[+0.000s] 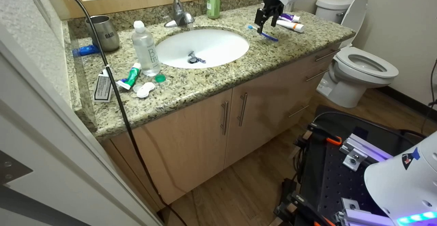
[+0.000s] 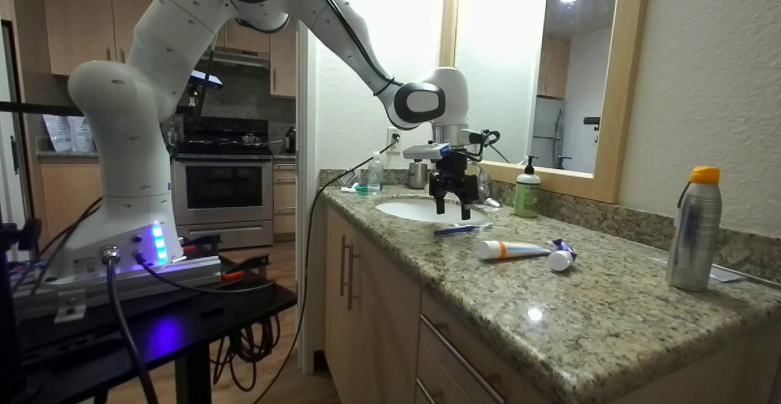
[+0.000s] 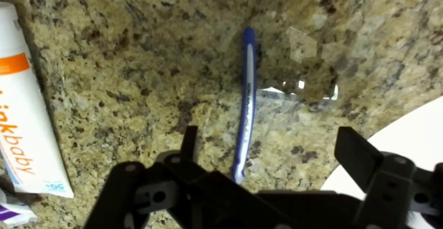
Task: Put some water on the toothbrush then put it in the silver cup
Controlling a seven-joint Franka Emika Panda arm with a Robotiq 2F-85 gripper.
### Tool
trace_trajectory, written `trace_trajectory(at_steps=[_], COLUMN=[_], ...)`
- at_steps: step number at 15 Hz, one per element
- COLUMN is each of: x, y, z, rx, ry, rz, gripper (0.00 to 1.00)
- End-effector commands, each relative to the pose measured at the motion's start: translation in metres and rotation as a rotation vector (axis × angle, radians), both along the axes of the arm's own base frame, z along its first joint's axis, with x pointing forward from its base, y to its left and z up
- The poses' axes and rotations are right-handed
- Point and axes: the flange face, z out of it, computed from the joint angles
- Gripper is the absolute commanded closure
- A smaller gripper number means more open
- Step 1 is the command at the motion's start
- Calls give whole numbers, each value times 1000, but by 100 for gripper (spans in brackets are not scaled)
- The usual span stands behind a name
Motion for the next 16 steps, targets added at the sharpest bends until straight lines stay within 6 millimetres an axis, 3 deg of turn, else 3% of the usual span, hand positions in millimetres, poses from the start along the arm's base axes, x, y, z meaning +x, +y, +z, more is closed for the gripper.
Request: trace_trajectory(at_steps=[1, 16], x=[1, -2], y=[-1, -9], z=[-3, -22], rx=[6, 42], ry=[10, 68], rz=[-8, -35], gripper=[0, 0])
